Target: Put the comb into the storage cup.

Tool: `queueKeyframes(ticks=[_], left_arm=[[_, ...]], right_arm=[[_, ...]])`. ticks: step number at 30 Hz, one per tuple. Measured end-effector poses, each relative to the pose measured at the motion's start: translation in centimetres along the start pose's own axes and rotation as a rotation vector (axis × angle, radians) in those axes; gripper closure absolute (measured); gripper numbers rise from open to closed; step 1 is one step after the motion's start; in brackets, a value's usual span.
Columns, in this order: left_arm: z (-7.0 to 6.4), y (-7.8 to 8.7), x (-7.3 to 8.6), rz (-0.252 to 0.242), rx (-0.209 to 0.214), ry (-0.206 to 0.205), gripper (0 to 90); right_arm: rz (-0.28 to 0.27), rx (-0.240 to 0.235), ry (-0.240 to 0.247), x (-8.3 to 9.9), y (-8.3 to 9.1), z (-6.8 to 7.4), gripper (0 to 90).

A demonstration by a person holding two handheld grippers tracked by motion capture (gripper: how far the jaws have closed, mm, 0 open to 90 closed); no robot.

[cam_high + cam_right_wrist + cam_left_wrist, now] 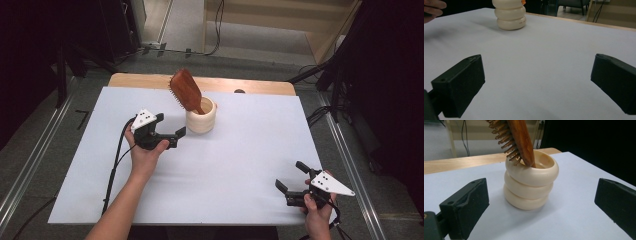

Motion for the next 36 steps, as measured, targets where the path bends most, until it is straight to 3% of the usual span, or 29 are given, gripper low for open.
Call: queueKeyframes(ticks=[20,36], left_arm=[[-0.7,3.9,2.7,-0.025,-0.010,-0.030,0.0],[-0.5,7.3,4.3,-0.050,-0.039,-0.046,0.0]], right_arm=[[0.005,0.005,0.004,0.0,-0.1,0.1,0.0],[0.010,0.009,0.006,0.1,-0.1,0.1,0.0]])
Point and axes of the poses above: each handheld gripper's, and its own axes: y roughly backward along the jaws, x roughly out of its underside, z roughly to its left, the point moved 10 cm from there along -y, roughly forward along the jaws, and after that the axes turned 13 degrees about z, right-handed, at the moved point
